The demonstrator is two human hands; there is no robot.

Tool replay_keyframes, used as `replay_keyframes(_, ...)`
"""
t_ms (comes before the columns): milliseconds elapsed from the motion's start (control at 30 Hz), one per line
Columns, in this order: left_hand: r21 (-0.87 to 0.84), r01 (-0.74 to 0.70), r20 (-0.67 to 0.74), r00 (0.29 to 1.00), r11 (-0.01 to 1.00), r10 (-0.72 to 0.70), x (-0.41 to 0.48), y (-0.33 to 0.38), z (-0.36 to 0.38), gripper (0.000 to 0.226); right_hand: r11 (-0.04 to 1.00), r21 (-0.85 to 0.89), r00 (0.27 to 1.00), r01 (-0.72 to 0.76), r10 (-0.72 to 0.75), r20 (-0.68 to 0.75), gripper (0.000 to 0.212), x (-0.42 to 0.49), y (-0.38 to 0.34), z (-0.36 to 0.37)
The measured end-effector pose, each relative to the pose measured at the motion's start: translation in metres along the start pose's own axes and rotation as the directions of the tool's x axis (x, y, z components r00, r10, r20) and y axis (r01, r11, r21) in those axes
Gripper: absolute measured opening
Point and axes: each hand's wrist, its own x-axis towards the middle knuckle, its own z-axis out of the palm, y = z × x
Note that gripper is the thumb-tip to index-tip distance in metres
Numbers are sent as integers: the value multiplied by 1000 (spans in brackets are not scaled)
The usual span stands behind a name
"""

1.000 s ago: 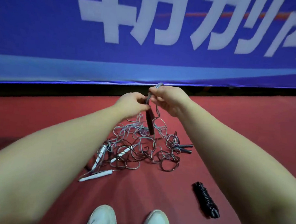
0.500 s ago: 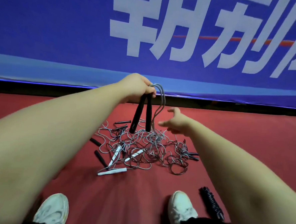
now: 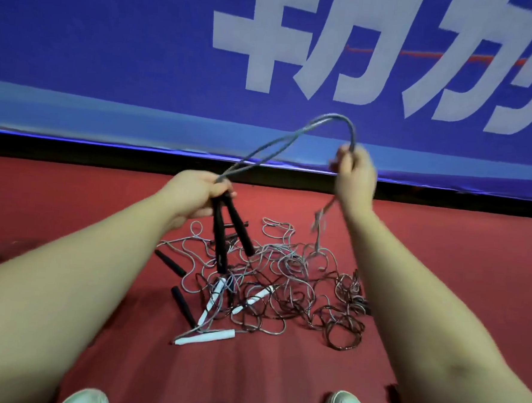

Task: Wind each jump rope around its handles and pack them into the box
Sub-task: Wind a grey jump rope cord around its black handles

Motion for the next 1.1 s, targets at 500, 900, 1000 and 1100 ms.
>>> replay_keyframes(500, -379, 66, 13, 998, 923, -67, 2, -29, 23, 23, 956, -243, 884, -165, 253, 393, 30, -13, 26, 2)
replay_keyframes(900, -586, 244, 52, 963, 773, -265, 10, -46, 11, 23, 728, -474, 580, -496, 684, 443, 26, -88, 126, 5)
replay_keyframes(1000, -396, 276, 60, 959, 876, -275, 10, -63, 4, 21, 785, -477, 760, -394, 571, 312, 29, -49, 110, 7)
replay_keyframes(1100, -180, 196, 23, 981, 964, -195, 9, -59, 0, 21, 779, -586, 729, -222, 531, 431, 33, -35, 91, 5)
